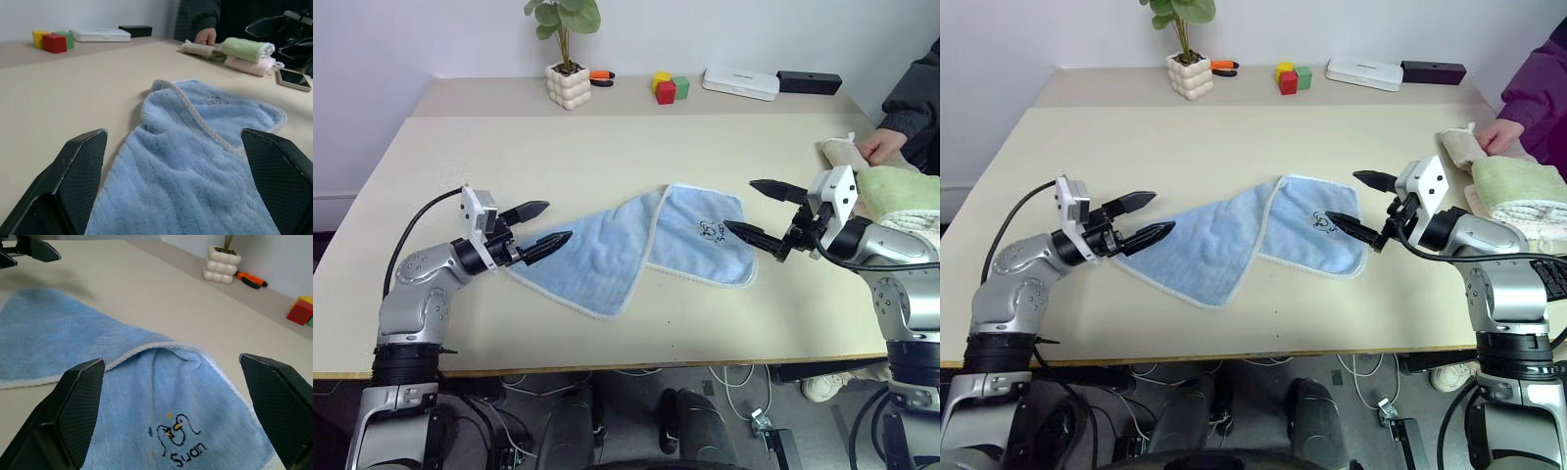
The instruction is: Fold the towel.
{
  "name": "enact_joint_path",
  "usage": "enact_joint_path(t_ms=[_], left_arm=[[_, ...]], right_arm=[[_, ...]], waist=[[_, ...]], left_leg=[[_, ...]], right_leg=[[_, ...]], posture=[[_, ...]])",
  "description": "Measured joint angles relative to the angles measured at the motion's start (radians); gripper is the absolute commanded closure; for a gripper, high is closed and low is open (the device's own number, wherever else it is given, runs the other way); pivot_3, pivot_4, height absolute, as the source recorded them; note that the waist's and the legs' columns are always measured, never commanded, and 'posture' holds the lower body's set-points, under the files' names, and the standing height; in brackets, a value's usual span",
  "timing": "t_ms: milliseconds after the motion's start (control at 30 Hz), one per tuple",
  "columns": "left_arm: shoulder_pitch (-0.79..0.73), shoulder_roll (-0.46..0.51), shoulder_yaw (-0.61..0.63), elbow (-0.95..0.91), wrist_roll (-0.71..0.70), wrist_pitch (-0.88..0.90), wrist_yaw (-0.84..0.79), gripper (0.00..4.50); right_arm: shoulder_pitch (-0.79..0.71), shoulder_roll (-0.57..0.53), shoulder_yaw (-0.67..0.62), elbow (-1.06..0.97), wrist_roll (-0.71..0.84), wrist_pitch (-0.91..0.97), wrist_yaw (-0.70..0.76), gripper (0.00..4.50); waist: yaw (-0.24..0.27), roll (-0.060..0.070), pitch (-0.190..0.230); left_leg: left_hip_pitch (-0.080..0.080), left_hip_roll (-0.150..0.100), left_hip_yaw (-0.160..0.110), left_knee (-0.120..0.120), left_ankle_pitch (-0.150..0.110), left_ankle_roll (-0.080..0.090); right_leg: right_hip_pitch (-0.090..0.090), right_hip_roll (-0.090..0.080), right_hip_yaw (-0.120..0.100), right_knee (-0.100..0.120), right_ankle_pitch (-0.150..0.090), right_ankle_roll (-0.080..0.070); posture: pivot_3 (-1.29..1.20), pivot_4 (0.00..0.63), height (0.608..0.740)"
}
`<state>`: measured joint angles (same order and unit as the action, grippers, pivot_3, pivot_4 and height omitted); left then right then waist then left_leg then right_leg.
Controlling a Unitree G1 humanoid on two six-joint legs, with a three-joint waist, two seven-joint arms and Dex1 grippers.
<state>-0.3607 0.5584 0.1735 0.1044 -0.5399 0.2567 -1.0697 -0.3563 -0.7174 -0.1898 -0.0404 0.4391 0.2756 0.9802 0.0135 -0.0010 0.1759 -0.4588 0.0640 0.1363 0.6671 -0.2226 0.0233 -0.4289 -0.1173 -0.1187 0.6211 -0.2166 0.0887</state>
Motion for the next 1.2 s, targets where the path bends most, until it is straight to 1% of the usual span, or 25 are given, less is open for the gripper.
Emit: enact_joint_path(t_ms=[100,233,300,433,500,567,600,733,800,933,1067,1200], left_arm=[[0.0,0.002,-0.001,-0.012,-0.016,0.005,-0.021,0.04],[0.028,0.06,-0.037,-0.1,-0.087,0.13,-0.124,0.04],[0.034,0.065,-0.053,-0.129,-0.103,0.152,-0.155,0.04],[0.024,0.081,-0.087,-0.142,-0.098,0.155,-0.192,0.04],[0.022,0.122,-0.127,-0.152,-0.059,0.145,-0.219,0.04],[0.033,0.159,-0.162,-0.152,-0.009,0.117,-0.245,0.04],[0.04,0.159,-0.17,-0.151,0.008,0.102,-0.249,0.04],[0.049,0.111,-0.214,-0.175,0.037,0.065,-0.237,0.04],[0.049,0.097,-0.243,-0.197,0.053,0.046,-0.237,0.04],[0.049,0.101,-0.293,-0.195,0.128,-0.055,-0.258,0.04],[0.049,0.117,-0.344,-0.177,0.209,-0.165,-0.283,0.04],[0.037,0.107,-0.363,-0.109,0.272,-0.25,-0.276,0.04]], right_arm=[[0.027,0.0,0.0,-0.021,-0.002,0.0,-0.004,0.0],[0.074,0.0,0.0,-0.055,-0.001,0.009,-0.018,0.0],[0.075,0.0,0.0,-0.075,-0.001,0.014,-0.027,0.0],[0.075,0.003,0.0,-0.092,-0.001,0.012,-0.042,0.0],[0.074,0.014,0.0,-0.092,-0.002,0.003,-0.053,0.0],[0.074,0.026,0.004,-0.092,-0.003,0.0,-0.061,0.0],[0.074,0.034,0.006,-0.091,-0.004,-0.003,-0.064,0.0],[0.073,0.072,0.029,-0.089,-0.006,-0.021,-0.074,0.0],[0.073,0.073,0.033,-0.09,-0.005,-0.021,-0.076,0.0],[0.084,0.074,0.033,-0.091,-0.005,-0.028,-0.083,0.0],[0.082,0.103,0.045,-0.092,-0.008,-0.041,-0.101,0.0],[0.08,0.12,0.061,-0.095,-0.014,-0.044,-0.12,0.0]], waist=[[-0.001,0.0,0.0],[-0.004,0.0,0.0],[-0.003,0.0,0.0],[-0.001,0.0,0.0],[-0.002,0.0,0.0],[-0.004,0.001,0.0],[-0.004,0.001,0.0],[0.001,0.001,0.0],[0.0,0.001,0.0],[-0.002,0.002,-0.001],[-0.001,0.002,-0.001],[0.0,0.002,-0.001]], left_leg=[[0.0,0.0,0.0,0.0,0.0,0.0],[0.0,0.0,0.0,0.0,0.0,0.0],[0.0,0.0,0.0,0.0,0.0,0.0],[0.0,0.0,-0.002,0.0,0.0,0.001],[0.0,0.0,-0.002,0.0,0.0,0.001],[0.0,0.0,-0.001,-0.001,0.0,0.0],[0.0,0.0,-0.001,-0.001,0.0,0.0],[0.0,0.0,-0.001,0.0,-0.001,0.001],[0.0,0.0,-0.001,0.0,-0.001,0.001],[0.0,0.0,-0.001,-0.001,-0.001,0.001],[0.0,0.0,-0.001,-0.001,-0.001,0.001],[0.0,0.0,-0.002,-0.001,-0.001,0.001]], right_leg=[[0.0,0.0,0.0,0.0,0.0,0.0],[0.0,0.0,0.0,0.0,0.0,0.0],[0.0,0.0,0.0,0.0,0.0,0.0],[0.0,0.0,0.0,0.0,0.0,0.0],[0.0,0.0,0.0,0.0,0.0,0.0],[-0.001,0.0,0.001,0.0,0.0,0.0],[-0.001,0.0,0.001,0.0,0.0,0.0],[-0.001,0.0,0.001,0.0,0.0,0.0],[-0.001,0.0,0.001,0.0,0.0,0.0],[-0.001,0.0,0.001,0.0,0.0,0.0],[-0.001,0.0,0.001,0.0,0.0,-0.001],[-0.001,0.0,0.001,0.0,0.0,-0.001]], posture=[[0.0,0.15,0.74],[0.0,0.15,0.74],[0.0,0.15,0.74],[0.0,0.15,0.74],[0.0,0.15,0.74],[0.0,0.15,0.74],[0.0,0.15,0.74],[0.0,0.15,0.74],[0.0,0.15,0.74],[0.0,0.15,0.74],[0.0,0.15,0.74],[0.0,0.15,0.74]])
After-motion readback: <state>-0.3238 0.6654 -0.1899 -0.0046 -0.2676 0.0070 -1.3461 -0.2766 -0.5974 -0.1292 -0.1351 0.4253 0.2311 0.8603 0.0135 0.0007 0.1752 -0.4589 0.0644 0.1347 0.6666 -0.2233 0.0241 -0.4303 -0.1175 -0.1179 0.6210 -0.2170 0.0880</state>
